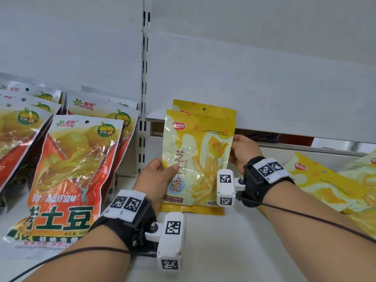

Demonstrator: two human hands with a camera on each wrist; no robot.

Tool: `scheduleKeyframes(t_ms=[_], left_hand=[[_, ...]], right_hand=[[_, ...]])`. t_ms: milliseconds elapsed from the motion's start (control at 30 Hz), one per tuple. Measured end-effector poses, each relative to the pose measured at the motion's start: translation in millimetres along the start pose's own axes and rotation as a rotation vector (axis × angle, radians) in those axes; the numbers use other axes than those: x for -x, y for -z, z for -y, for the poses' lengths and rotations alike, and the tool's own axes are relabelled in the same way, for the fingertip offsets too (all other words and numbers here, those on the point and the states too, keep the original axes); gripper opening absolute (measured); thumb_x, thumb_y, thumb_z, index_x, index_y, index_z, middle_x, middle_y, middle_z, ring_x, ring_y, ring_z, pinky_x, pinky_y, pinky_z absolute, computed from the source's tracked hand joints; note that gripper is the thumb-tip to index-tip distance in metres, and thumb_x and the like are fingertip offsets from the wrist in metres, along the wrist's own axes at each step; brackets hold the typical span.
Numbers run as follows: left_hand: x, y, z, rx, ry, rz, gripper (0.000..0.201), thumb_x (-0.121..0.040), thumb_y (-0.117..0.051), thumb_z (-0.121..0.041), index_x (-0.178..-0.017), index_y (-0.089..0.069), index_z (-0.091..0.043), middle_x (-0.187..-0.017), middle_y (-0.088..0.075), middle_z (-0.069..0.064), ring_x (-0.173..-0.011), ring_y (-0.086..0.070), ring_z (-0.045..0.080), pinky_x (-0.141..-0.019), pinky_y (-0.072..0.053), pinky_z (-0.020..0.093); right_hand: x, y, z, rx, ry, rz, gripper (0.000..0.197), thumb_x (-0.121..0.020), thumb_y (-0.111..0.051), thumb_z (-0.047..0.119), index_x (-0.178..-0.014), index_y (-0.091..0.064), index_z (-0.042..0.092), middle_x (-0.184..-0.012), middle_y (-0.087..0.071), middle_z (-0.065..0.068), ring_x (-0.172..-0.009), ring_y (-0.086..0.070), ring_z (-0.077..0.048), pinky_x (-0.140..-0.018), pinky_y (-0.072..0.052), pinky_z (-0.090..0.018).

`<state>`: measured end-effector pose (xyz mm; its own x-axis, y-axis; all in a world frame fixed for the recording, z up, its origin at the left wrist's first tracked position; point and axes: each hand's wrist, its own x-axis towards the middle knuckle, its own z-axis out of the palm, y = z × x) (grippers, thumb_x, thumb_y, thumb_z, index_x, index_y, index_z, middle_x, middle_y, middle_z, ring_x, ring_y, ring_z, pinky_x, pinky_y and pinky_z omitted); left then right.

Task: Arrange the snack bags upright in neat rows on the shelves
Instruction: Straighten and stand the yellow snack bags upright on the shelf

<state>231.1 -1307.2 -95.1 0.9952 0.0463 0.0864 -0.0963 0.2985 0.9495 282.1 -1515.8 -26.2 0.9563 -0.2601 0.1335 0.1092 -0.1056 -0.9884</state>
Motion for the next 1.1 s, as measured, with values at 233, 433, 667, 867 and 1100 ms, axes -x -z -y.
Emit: scheduleKeyframes(t_ms=[233, 433, 667, 867, 1100], left_hand=[[-3, 5, 3, -0.126, -0.006, -0.013, 0.028, -0.087, -0.064, -0.008, -0.098, -0.055, -0.032, -0.086, -0.076, -0.003, -0.082, -0.073, 0.025, -0.081, -0.057, 0.051], [1, 3, -4, -0.103, -0.057, -0.072, 0.054, -0.086, -0.066, -0.008, -0.131, -0.041, -0.025, -0.101, -0.068, -0.003, -0.082, -0.07, 0.018, -0.065, -0.056, 0.034], [21, -14, -16, -0.389, -0.37, -0.153, 0.044, -0.086, -0.065, -0.016, -0.122, -0.044, -0.033, -0.126, -0.046, -0.008, -0.111, -0.042, 0.005, -0.089, -0.033, 0.022], [46, -74, -23, -0.412, -0.404, 0.109, 0.025, -0.088, -0.063, -0.013, -0.095, -0.057, -0.036, -0.104, -0.059, -0.013, -0.102, -0.052, 0.007, -0.086, -0.038, 0.02], [56, -173, 21, -0.528, -0.15, 0.409, 0.022, -0.087, -0.064, -0.016, -0.106, -0.059, -0.027, -0.115, -0.061, -0.001, -0.094, -0.057, 0.006, -0.081, -0.039, 0.022]], right_hand=[[-4, -4, -10, 0.017, -0.015, 0.028, 0.019, -0.087, -0.056, 0.008, -0.082, -0.065, 0.023, -0.083, -0.067, -0.012, -0.079, -0.057, -0.028, -0.08, -0.049, -0.047], [6, 9, -11, -0.16, -0.066, -0.001, 0.026, -0.091, -0.046, -0.001, -0.105, -0.061, 0.015, -0.077, -0.062, -0.005, -0.06, -0.051, -0.014, -0.054, -0.034, -0.025], [41, 65, -9, -0.054, -0.066, -0.109, 0.015, -0.088, -0.052, 0.003, -0.09, -0.056, 0.017, -0.087, -0.059, -0.006, -0.061, -0.053, -0.015, -0.051, -0.037, -0.025], [78, 135, -9, -0.024, -0.044, -0.195, 0.017, -0.086, -0.056, 0.002, -0.084, -0.055, 0.019, -0.082, -0.058, -0.004, -0.062, -0.053, -0.016, -0.051, -0.038, -0.026], [114, 221, -20, 0.062, -0.085, -0.305, 0.016, -0.084, -0.058, 0.002, -0.083, -0.055, 0.017, -0.078, -0.057, -0.006, -0.06, -0.052, -0.018, -0.049, -0.036, -0.027]])
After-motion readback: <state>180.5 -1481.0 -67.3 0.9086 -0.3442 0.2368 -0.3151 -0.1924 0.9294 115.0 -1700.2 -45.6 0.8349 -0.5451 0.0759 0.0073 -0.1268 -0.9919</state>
